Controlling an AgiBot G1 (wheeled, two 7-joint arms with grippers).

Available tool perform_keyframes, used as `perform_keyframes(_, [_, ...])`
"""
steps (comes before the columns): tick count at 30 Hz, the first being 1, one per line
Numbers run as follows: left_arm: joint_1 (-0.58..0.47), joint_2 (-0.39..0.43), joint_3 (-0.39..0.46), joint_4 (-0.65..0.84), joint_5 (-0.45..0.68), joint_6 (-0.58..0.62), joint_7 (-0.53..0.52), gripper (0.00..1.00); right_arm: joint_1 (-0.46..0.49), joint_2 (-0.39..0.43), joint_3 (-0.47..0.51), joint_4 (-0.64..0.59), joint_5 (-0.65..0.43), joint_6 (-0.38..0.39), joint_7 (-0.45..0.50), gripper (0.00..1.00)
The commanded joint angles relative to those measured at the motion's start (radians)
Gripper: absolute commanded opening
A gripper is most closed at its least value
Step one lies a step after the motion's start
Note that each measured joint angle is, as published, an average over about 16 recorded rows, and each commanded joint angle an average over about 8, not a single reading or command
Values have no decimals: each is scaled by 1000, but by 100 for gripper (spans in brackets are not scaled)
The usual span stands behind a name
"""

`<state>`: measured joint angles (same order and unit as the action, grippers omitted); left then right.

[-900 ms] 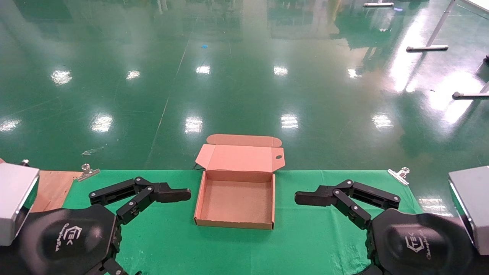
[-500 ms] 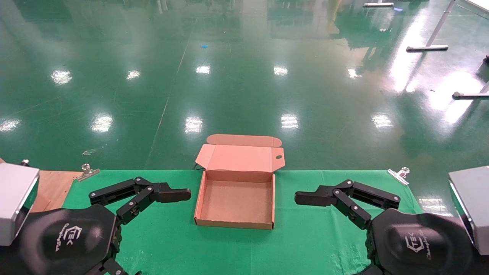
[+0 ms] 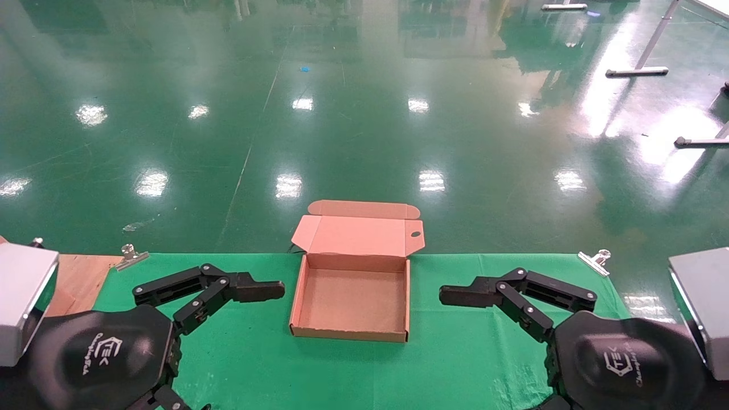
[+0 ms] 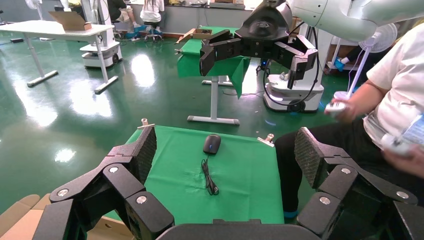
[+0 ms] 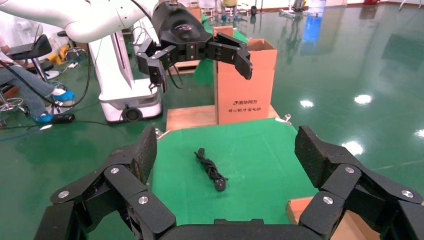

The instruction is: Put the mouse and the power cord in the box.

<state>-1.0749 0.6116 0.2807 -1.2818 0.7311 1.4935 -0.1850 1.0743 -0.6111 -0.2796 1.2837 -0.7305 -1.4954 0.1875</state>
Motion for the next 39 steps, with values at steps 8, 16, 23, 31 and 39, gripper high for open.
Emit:
perform_keyframes(8, [0,0,0,0,0,0,0,100,1,-2,-2,-1,-1,2,-1,100])
perform_keyframes(16, [-12,0,22,5,41,8,-6,100,2,-6,-17,-6,-41,-11,-26,100])
perform_keyframes(23, [-110,7,111,63,256,37,-1,100,105,-47,-120,-16,-299,-45,-95,100])
perform_keyframes(31, [-215,48,242,240,577,33,47,100,297,-148,-297,-99,-701,-61,-198,100])
perform_keyframes(39, [-322,119,350,395,853,-14,79,100,404,-260,-458,-290,-1051,-5,-379,100])
